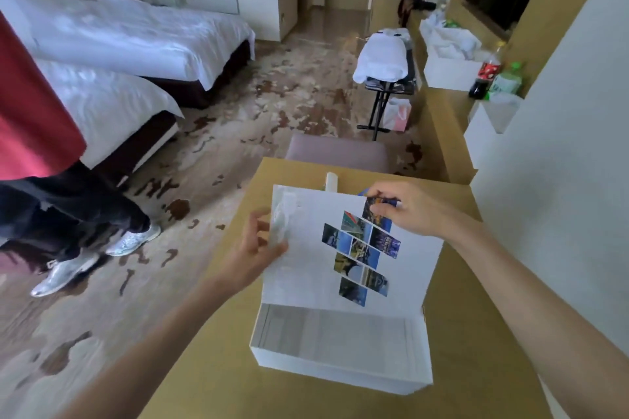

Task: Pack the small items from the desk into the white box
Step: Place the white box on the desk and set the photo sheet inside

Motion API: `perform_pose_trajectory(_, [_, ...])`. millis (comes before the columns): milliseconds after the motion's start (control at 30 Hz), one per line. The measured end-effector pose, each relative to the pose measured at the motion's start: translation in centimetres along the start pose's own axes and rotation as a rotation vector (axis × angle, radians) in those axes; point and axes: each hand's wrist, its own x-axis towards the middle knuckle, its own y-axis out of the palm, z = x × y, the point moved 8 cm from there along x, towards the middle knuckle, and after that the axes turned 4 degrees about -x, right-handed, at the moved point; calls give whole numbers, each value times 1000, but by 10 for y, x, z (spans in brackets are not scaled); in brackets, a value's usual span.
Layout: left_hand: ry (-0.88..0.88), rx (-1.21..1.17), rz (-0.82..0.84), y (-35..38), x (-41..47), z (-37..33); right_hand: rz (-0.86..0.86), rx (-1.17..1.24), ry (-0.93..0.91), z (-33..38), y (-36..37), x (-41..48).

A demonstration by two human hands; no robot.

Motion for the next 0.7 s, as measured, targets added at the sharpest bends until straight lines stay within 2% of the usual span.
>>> perform_pose_trajectory(67, [132, 191, -85, -18, 12, -20, 15, -25, 11, 4, 8, 2])
perform_pose_trajectory(133, [369, 460, -114, -20, 20, -50, 45, -77, 14, 7, 19, 1])
perform_pose_trajectory(200, [613, 798, -11, 0, 23, -71, 85, -113, 19, 7, 34, 1])
perform_pose_trajectory(233, [667, 921, 62, 14, 24, -72, 104, -118, 37, 3, 43, 0])
perform_pose_trajectory(267, [664, 992, 148, 27, 26, -69, 123, -113, 62, -4, 54, -1])
perform_pose_trajectory(433, [400, 1201, 528, 82, 36, -10, 218, -69, 163, -44, 115, -19])
perform_pose_trajectory(533, [298, 1228, 584, 93, 32, 26, 192, -139, 218, -62, 136, -27])
perform_pose_trajectory(700, [390, 1265, 594, 106, 20, 57, 160, -392, 176, -70, 163, -36])
